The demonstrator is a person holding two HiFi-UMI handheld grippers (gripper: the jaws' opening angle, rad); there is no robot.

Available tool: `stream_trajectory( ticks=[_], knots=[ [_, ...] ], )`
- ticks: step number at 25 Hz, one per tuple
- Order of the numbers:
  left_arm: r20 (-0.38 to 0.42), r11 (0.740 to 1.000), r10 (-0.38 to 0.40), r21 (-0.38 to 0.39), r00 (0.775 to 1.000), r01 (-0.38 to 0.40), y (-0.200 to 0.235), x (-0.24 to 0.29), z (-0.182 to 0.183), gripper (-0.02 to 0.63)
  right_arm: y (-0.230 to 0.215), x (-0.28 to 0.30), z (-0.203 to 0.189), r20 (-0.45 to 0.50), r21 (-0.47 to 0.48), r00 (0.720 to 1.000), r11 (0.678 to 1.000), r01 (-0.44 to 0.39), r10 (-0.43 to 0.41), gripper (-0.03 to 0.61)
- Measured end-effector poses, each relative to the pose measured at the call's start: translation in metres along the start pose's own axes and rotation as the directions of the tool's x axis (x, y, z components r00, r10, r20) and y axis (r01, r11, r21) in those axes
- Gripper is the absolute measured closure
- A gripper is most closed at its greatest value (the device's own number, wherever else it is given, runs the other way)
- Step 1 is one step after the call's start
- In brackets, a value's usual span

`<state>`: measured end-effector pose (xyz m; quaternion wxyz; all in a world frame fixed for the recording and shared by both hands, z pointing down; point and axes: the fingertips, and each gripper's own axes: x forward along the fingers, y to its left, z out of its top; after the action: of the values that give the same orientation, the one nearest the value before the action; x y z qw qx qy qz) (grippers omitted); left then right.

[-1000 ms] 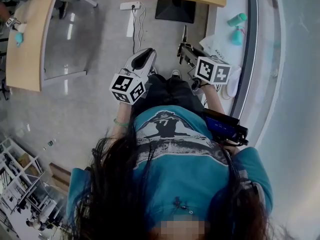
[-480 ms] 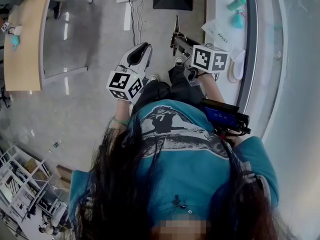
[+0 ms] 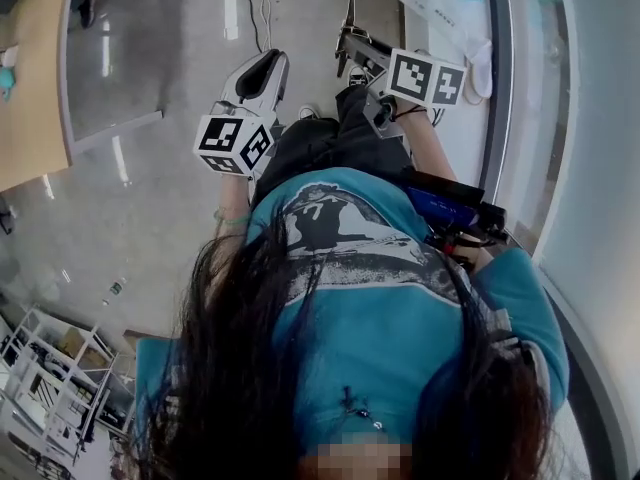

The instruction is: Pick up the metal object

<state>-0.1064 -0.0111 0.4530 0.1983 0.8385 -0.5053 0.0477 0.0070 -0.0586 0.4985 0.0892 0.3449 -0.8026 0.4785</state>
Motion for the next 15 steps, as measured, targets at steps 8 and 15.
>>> stream_trajectory(
  ticks=[8,15],
  knots=[
    [0.029,0.999,-0.039,-0.004,0.999,0.039,0.007,0.012,0.009,0.572,-0.007,-0.001,0.003,0.011,0.031,0.999,0.999,0.031,-0.031,0.48],
    [0.047,0.997,-0.072,0.0,0.996,0.072,-0.002,0.004,0.002,0.572,-0.006,-0.015,-0.01,0.042,0.029,0.998,0.998,0.05,-0.051,0.48]
  ],
)
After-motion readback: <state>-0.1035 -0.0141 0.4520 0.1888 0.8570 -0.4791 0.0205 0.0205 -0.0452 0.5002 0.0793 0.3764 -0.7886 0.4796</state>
